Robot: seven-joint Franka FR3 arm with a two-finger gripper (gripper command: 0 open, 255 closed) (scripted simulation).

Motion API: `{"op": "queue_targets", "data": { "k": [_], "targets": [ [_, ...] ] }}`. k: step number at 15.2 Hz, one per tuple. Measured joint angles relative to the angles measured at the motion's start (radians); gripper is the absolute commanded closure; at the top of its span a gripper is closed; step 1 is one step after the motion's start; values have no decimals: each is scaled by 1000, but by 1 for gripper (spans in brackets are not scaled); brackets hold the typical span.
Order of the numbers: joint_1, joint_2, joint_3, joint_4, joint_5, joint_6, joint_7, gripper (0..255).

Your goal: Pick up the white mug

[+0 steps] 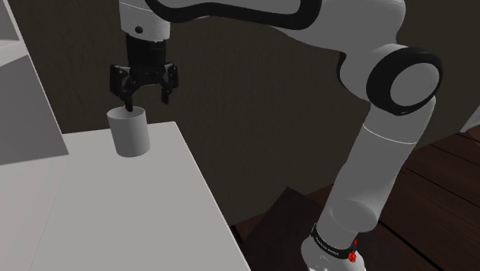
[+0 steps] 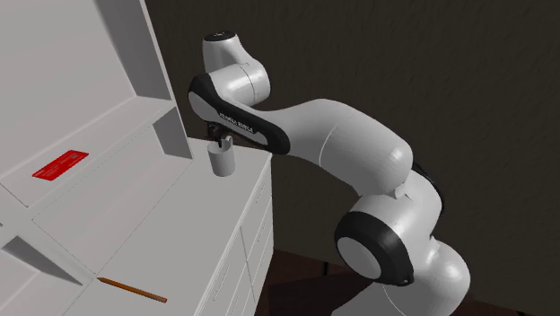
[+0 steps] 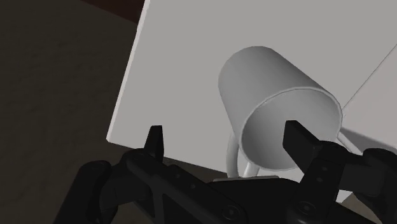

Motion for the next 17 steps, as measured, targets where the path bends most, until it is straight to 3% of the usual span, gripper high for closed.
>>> {"op": "queue_targets", "data": {
  "k": [3,9,10,17],
  "targets": [
    [18,50,16,44,-30,-2,37,0],
    [10,22,10,-63,-15,82,34,0],
    [10,22,10,-68,-15,87,35,255],
    [11,22,11,-72,-16,92,37,255]
  ]
}}
